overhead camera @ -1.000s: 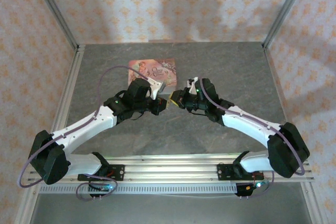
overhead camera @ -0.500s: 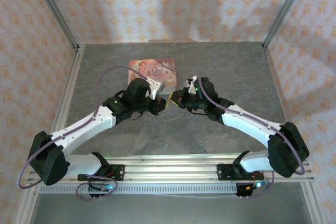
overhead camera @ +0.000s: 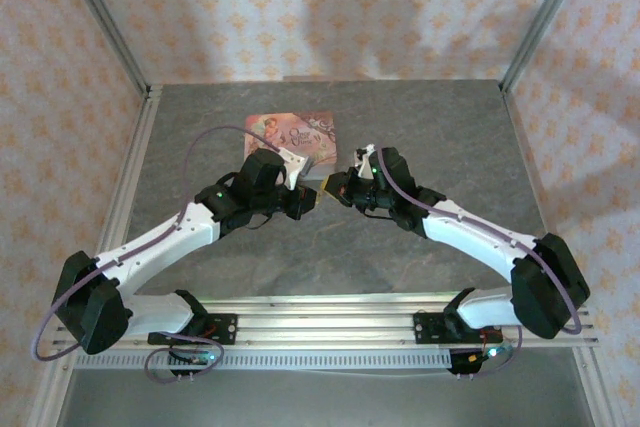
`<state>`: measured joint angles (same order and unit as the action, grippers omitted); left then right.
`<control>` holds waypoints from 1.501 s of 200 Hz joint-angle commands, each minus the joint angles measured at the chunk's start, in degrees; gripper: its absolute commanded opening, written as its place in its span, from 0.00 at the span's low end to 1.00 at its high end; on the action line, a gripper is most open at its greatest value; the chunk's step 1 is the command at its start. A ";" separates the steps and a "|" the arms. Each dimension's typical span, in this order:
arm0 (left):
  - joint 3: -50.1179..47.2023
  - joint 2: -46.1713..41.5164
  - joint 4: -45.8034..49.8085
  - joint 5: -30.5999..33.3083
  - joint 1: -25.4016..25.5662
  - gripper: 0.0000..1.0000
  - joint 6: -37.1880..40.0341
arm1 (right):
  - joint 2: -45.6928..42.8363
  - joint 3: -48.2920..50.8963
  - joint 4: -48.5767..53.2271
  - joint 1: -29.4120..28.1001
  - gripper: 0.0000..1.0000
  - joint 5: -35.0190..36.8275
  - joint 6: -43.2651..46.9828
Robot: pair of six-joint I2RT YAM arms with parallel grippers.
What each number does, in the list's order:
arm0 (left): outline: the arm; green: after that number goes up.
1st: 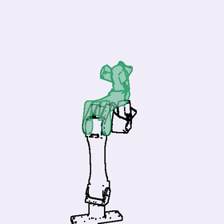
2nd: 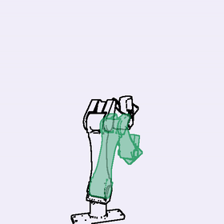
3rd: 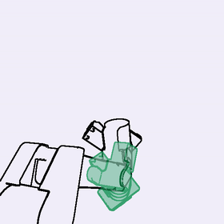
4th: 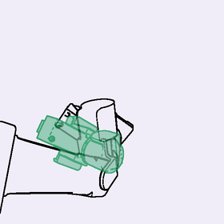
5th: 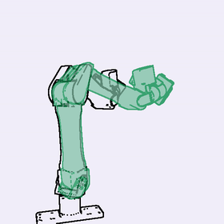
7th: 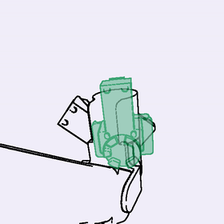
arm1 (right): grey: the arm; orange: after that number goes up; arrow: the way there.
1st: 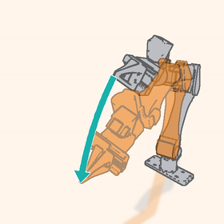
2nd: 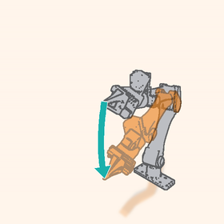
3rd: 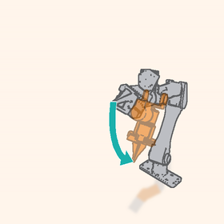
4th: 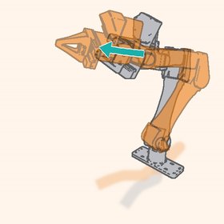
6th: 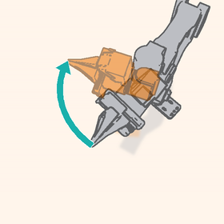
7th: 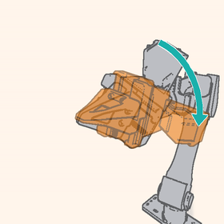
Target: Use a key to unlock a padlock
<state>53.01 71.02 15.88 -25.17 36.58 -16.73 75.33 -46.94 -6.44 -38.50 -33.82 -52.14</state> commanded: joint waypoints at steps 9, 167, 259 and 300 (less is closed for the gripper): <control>0.86 -4.10 0.44 1.83 -0.45 0.56 -2.15 | -2.60 -0.86 0.66 -0.27 0.00 1.67 4.51; -8.15 -12.21 -18.58 -25.43 -9.77 0.65 -12.48 | 5.09 -18.95 12.99 0.24 0.00 -23.19 37.79; -11.20 -12.12 -25.79 -26.86 -11.26 0.41 -17.93 | 3.28 -13.67 -1.84 0.79 0.00 -20.41 27.09; -11.57 -12.48 -25.46 -26.77 -11.48 0.43 -17.80 | 1.10 -11.74 -3.80 0.80 0.00 -16.20 25.78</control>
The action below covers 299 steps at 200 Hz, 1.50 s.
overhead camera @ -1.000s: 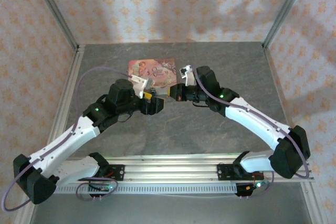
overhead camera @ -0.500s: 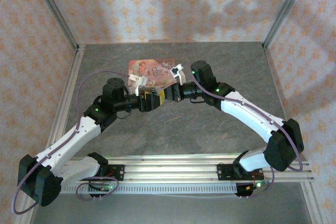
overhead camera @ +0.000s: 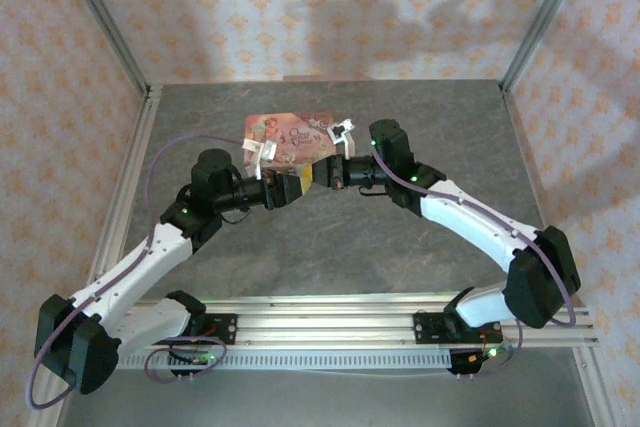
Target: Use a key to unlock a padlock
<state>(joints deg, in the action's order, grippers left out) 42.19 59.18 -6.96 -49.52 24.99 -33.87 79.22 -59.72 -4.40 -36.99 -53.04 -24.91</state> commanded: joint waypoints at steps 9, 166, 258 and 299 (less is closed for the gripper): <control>-0.80 -0.58 -2.86 -2.51 0.12 0.42 -0.85 | -3.23 1.34 -6.01 -0.76 0.00 3.69 -1.53; -0.58 -2.02 0.60 0.12 -0.30 0.00 1.67 | -4.19 3.01 -7.66 -0.71 0.05 5.08 -5.87; 0.72 -1.58 7.99 4.30 -0.79 0.00 6.71 | -7.99 2.99 -0.40 -0.72 0.44 11.80 -12.74; 3.72 0.05 22.90 11.29 -0.65 0.00 16.54 | -8.39 2.46 21.35 -0.74 0.34 30.58 -9.11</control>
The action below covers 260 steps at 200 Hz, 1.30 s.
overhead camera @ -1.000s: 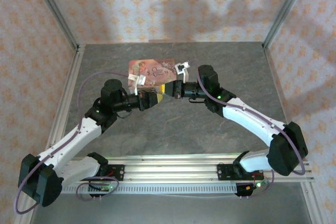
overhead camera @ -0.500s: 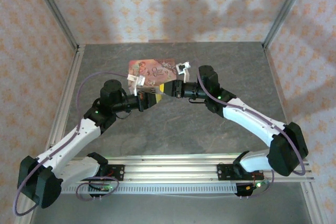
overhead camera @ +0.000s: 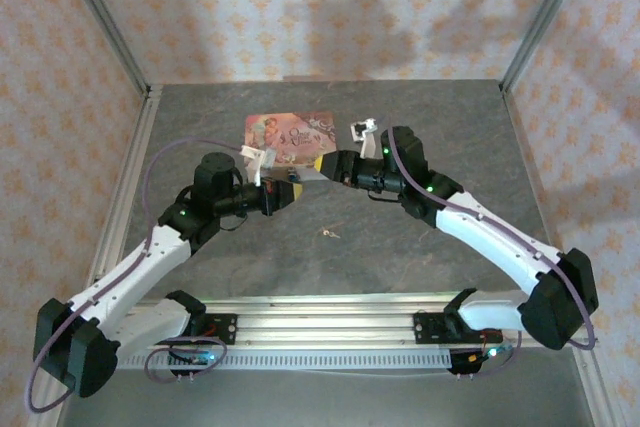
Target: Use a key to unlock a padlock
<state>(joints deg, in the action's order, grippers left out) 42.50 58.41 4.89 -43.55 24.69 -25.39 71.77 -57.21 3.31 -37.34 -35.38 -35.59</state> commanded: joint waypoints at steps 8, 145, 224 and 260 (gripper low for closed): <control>4.13 1.29 13.82 6.61 0.01 0.00 10.82 | -0.80 0.62 15.85 -0.38 0.34 15.48 1.25; 23.23 35.24 31.65 26.83 22.39 0.54 65.00 | -7.42 20.99 19.52 14.16 0.34 18.47 -3.25; 30.30 48.18 32.69 30.46 22.69 0.46 72.39 | -6.91 24.32 14.92 15.57 0.34 17.10 -5.05; 32.11 50.66 33.65 28.87 21.50 0.40 73.58 | -6.72 24.95 13.44 15.63 0.34 17.01 -6.13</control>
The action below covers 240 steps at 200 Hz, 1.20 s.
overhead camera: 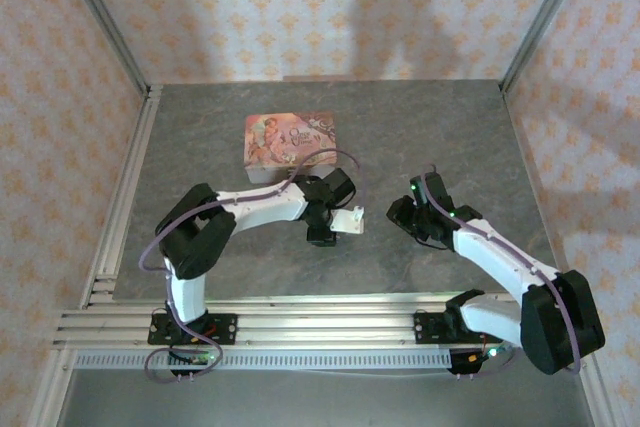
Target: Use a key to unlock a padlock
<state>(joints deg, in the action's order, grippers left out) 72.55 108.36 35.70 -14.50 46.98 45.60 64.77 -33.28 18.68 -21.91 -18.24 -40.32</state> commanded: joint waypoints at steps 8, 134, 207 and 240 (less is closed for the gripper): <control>2.23 0.72 2.84 -1.50 -1.39 0.39 2.74 | 0.26 1.02 -1.90 0.13 0.34 -0.11 -1.50; 7.72 7.57 11.71 -8.53 -3.62 0.25 5.10 | 0.26 1.02 -2.43 0.14 0.34 0.40 -2.07; 7.30 7.01 11.98 -9.76 -3.50 0.00 2.78 | -0.03 1.28 -2.95 0.20 0.33 0.33 -2.76; 5.23 4.68 8.74 -10.72 -3.65 0.00 -3.40 | -0.09 1.81 -3.93 0.17 0.33 -0.41 -3.61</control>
<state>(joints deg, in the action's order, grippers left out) 80.05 114.98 44.64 -23.92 43.38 47.29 64.88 -32.71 16.32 -21.91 -18.28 -42.68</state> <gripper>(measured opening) 0.048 0.334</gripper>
